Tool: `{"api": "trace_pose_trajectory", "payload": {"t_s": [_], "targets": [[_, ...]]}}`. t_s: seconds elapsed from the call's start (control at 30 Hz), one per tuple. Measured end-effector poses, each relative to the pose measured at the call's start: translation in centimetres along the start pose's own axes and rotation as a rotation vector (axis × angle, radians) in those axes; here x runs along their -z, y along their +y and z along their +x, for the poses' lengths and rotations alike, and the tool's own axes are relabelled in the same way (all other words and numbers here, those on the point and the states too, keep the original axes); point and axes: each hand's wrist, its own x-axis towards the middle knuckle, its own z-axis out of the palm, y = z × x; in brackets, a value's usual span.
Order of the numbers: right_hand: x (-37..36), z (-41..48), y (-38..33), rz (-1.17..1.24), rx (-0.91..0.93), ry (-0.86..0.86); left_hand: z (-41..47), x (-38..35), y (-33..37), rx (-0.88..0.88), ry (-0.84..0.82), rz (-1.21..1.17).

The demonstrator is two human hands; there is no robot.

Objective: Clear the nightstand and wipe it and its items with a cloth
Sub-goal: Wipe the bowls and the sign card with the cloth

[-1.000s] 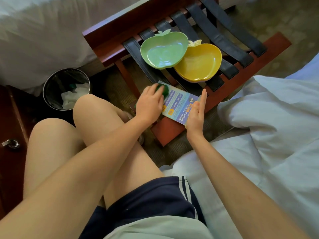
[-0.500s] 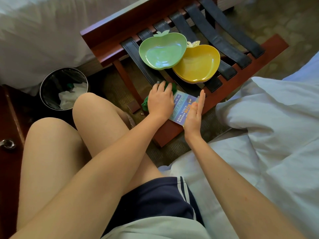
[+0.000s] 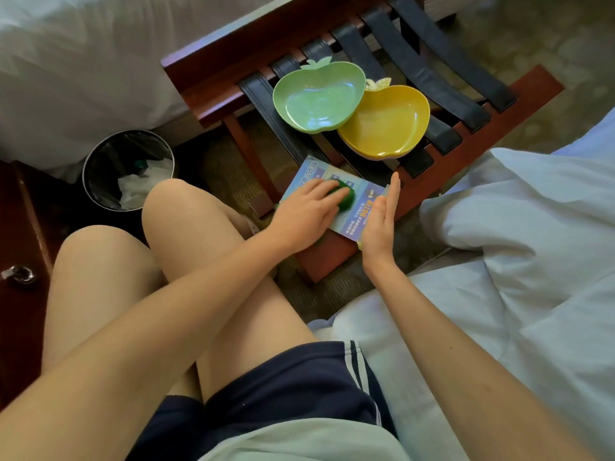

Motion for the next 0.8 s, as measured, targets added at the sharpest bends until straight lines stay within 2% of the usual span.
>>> {"api": "trace_pose_trajectory", "payload": {"t_s": [0.2, 0.27, 0.33, 0.47, 0.6, 0.7, 0.8], "targets": [[-0.1, 0.0, -0.1, 0.041, -0.02, -0.017, 2.1, -0.4, 1.1, 0.715, 0.004, -0.011], [0.0, 0.0, -0.1, 0.041, -0.013, -0.018, 2.9, -0.6, 2.1, 0.805, 0.021, -0.013], [-0.1, 0.0, 0.0, 0.01, -0.011, -0.012, 3.4, -0.7, 2.2, 0.762, 0.035, 0.0], [-0.2, 0.1, 0.1, 0.017, -0.008, 0.006, 3.8, -0.9, 2.5, 0.476, 0.034, -0.018], [0.0, 0.0, 0.0, -0.012, 0.005, -0.011, 4.0, 0.1, 5.0, 0.193, -0.067, -0.042], [0.0, 0.1, 0.0, -0.016, -0.006, -0.022, 3.6, 1.2, 5.5, 0.004, 0.013, 0.082], [0.3, 0.0, 0.0, 0.008, -0.009, -0.028, 2.0, 0.7, 3.7, -0.146, 0.029, 0.009]]}}
